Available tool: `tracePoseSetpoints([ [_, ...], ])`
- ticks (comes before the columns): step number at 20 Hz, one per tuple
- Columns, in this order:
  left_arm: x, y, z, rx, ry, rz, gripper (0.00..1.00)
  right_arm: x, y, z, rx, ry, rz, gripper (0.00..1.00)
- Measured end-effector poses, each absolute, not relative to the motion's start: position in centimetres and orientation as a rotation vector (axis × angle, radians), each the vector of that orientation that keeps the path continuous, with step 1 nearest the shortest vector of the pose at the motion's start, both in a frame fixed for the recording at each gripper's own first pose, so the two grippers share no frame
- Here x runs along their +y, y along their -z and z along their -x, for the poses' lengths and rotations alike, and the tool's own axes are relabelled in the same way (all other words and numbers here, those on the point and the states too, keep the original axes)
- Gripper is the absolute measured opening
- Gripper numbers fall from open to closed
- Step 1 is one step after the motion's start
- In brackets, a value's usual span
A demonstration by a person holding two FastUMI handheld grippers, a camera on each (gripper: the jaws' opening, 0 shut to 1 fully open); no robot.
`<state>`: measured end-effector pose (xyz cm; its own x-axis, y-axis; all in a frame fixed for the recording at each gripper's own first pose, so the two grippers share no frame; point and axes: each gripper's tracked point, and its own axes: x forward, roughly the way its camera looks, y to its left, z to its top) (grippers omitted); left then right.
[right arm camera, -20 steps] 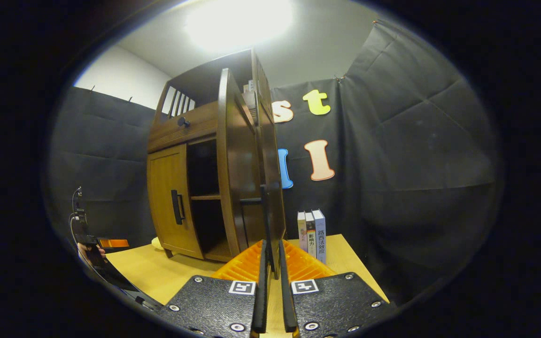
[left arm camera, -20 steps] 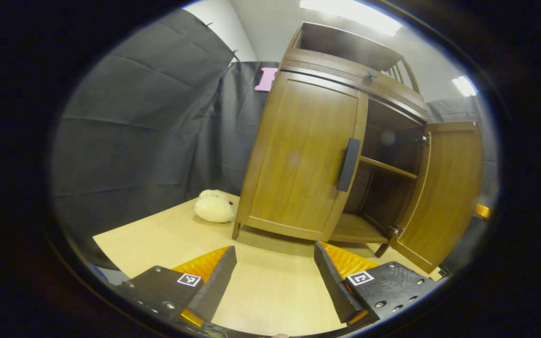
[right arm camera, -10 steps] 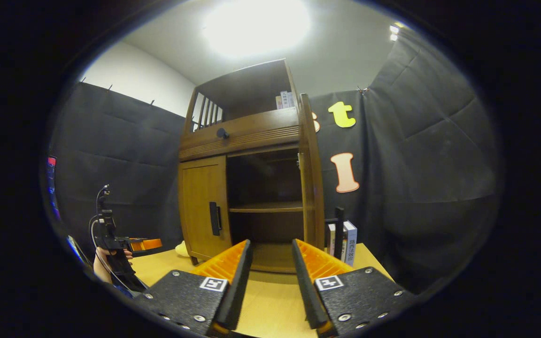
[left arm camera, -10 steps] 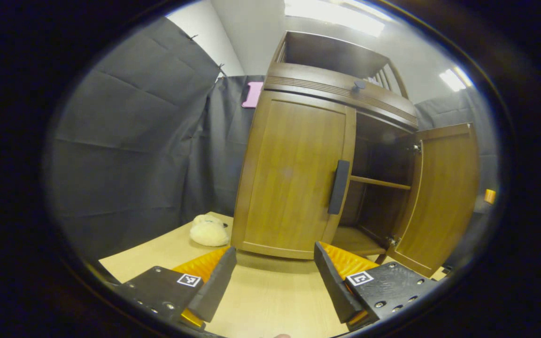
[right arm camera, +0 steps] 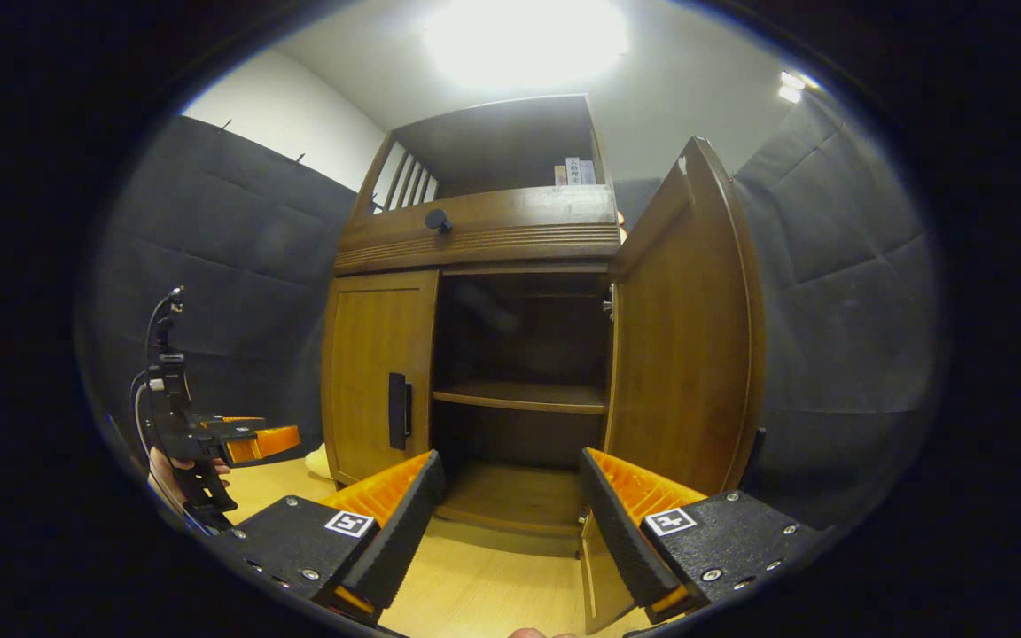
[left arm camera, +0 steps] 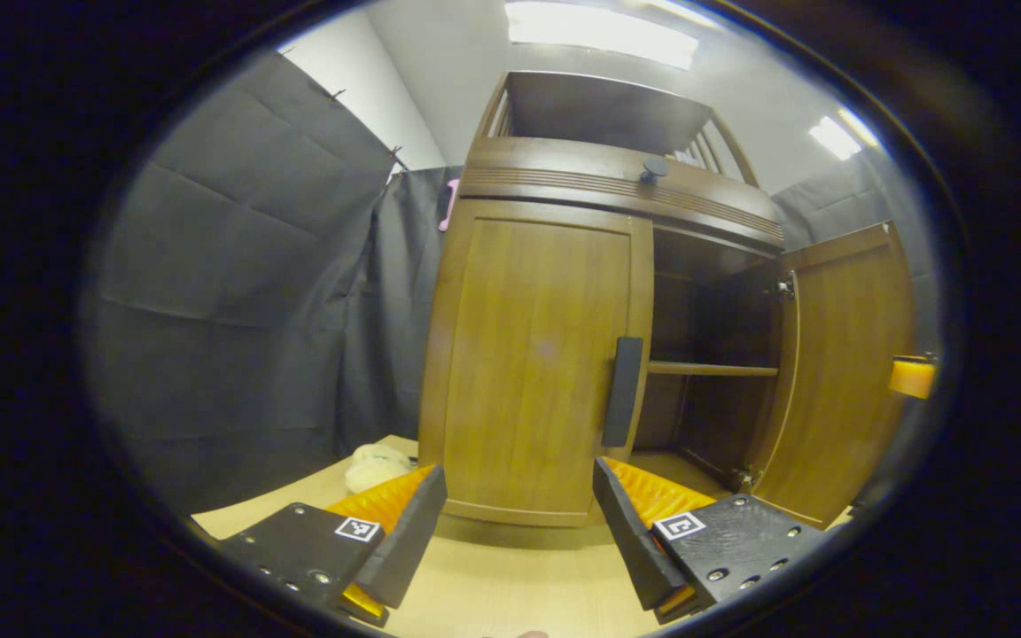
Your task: Open the right door of the double-door shoe cabinet with the right hand, and open the left door with the left hand.
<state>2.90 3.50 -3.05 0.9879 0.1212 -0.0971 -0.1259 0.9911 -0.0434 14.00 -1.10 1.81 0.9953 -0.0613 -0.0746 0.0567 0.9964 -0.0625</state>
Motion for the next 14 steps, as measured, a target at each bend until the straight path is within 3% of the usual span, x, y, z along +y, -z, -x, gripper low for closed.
tracePoseSetpoints([
  [1, 3.3, 2.9, -3.6, 0.088, -0.116, 0.033, 1.0, -1.4, -1.6, -14.8, 0.08, 0.077, 0.058, 0.95],
  [5, 3.3, 2.3, -5.6, 0.068, -0.107, -0.031, 0.95, -0.8, 0.4, -17.7, 0.114, 0.085, 0.099, 0.95],
  [7, 2.2, 2.4, -6.8, 0.06, -0.073, -0.015, 1.0, -0.2, 1.4, -17.9, 0.121, 0.075, 0.113, 0.95],
  [9, 1.3, 2.4, -7.5, 0.056, -0.041, -0.001, 1.0, -0.1, 2.1, -18.4, 0.126, 0.069, 0.109, 0.95],
  [10, 1.0, 2.4, -7.9, 0.056, -0.033, -0.003, 0.95, -0.2, 2.3, -18.7, 0.122, 0.072, 0.113, 0.95],
  [12, 0.7, 2.3, -8.9, 0.041, -0.019, -0.011, 1.0, 0.0, 3.0, -19.2, 0.122, 0.074, 0.12, 0.95],
  [13, 0.5, 2.5, -9.2, 0.048, -0.009, -0.012, 0.95, 0.3, 3.6, -19.7, 0.131, 0.065, 0.122, 0.95],
  [14, 0.2, 2.4, -9.4, 0.044, 0.003, -0.011, 0.98, 0.6, 3.9, -20.2, 0.138, 0.055, 0.125, 0.95],
])
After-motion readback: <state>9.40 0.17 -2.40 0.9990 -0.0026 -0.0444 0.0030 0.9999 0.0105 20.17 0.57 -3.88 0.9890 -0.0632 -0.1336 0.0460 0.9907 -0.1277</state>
